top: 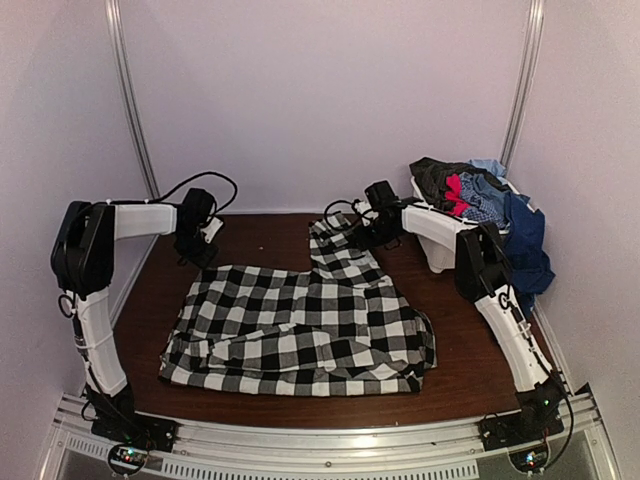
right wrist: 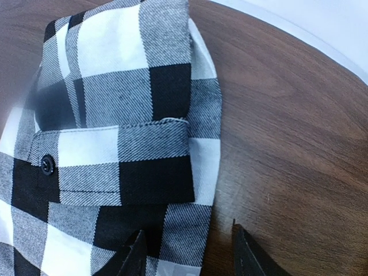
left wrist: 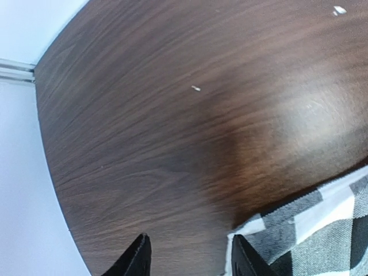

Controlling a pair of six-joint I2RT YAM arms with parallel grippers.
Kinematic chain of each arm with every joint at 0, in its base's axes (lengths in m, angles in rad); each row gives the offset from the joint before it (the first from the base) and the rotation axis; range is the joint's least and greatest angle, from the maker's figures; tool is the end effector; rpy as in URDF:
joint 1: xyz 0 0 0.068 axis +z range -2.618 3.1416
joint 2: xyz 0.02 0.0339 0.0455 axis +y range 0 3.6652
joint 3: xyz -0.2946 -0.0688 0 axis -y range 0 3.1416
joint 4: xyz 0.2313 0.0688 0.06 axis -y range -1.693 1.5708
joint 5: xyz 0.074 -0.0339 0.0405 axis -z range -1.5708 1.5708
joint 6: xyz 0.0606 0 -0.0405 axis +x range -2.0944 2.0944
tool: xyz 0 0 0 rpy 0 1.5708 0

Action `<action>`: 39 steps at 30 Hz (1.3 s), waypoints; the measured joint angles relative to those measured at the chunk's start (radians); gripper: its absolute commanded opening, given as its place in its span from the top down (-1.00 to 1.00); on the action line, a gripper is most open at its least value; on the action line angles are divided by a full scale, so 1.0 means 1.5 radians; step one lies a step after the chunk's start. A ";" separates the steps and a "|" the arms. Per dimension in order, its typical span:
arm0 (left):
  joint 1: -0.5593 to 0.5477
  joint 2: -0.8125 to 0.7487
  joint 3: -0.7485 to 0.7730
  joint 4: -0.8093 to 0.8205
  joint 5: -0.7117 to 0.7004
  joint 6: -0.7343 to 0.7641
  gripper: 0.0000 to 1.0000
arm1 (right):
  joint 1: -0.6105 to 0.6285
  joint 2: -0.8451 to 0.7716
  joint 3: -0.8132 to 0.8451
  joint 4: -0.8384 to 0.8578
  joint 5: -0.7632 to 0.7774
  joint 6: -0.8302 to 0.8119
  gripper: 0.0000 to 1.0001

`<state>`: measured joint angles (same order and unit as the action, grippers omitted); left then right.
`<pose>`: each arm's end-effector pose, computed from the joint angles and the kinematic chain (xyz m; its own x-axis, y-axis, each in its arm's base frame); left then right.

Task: Fold and stack the mixed laundry pile
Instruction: Pick up the 1/3-folded shirt from the center of the board.

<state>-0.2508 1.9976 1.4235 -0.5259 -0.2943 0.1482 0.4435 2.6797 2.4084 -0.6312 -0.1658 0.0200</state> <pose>0.4196 -0.0893 0.1888 -0.8376 0.3605 -0.4104 0.2363 0.9165 0.3227 0.5427 0.2689 0.1356 -0.7191 -0.3198 -0.6169 -0.5013 0.8536 0.1419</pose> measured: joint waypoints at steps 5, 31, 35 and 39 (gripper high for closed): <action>0.016 0.000 0.028 -0.003 0.004 -0.033 -0.09 | 0.023 0.005 0.006 -0.003 0.038 -0.023 0.04; 0.123 0.079 0.104 -0.078 0.380 0.019 0.01 | 0.005 -0.091 -0.039 0.004 -0.045 0.010 1.00; 0.135 0.093 0.106 -0.088 0.433 0.022 -0.06 | -0.002 -0.122 -0.038 0.021 -0.074 0.028 1.00; 0.135 0.110 0.106 -0.095 0.464 0.023 -0.10 | -0.002 -0.126 -0.038 0.028 -0.096 0.040 1.00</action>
<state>-0.0486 2.1624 1.5826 -0.6685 0.4015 0.1822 0.4404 2.4908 2.3508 -0.5892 -0.3096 0.0803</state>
